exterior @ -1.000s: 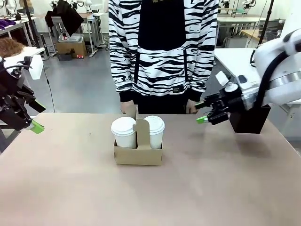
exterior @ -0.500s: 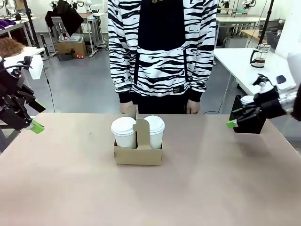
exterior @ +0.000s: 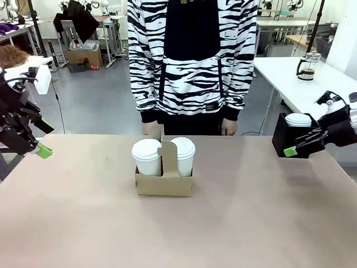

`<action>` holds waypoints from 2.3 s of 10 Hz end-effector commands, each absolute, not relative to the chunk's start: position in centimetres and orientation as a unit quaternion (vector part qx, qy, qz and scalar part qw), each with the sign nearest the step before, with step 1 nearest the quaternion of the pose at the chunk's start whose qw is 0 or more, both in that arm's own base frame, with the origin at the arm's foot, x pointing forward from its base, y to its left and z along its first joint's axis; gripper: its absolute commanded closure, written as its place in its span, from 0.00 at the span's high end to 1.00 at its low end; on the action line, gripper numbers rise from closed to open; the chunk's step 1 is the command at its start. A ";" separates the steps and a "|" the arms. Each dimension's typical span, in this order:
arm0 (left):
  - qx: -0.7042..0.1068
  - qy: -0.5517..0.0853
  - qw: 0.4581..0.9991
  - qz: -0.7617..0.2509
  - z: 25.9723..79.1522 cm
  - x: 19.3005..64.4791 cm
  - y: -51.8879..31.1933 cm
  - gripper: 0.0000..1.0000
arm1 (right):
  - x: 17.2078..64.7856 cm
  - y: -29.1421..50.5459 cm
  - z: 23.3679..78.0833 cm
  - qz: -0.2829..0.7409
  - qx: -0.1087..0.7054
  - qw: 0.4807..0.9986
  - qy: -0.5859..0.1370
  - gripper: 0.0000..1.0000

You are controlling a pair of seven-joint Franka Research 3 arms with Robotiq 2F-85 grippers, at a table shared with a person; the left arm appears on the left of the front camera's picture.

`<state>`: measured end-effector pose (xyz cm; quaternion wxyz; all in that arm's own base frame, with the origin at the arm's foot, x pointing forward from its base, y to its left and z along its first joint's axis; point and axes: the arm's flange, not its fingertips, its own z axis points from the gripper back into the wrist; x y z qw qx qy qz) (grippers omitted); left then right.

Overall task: Pour a drink into a cup and package it in a carrier.
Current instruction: Insert the held 600 ml Paper Cup into the Cup Carrier.

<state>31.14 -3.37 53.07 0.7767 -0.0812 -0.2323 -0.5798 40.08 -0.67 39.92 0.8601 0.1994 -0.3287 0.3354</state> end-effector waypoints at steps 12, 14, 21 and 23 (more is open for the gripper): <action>-0.090 -0.235 0.779 -0.575 53.0 31.0 -3.5 0.98 | 40.4 -0.5 39.2 0.346 0.209 0.852 -0.334 1.00; -0.090 -0.235 0.779 -0.575 53.0 31.0 -3.5 0.98 | 40.4 -0.5 39.2 0.346 0.209 0.852 -0.334 1.00; -0.090 -0.235 0.779 -0.575 53.0 31.0 -3.5 0.98 | 40.4 -0.5 39.2 0.346 0.209 0.852 -0.334 1.00; -0.090 -0.235 0.779 -0.575 53.0 31.0 -3.5 0.98 | 40.4 -0.5 39.2 0.346 0.209 0.852 -0.334 1.00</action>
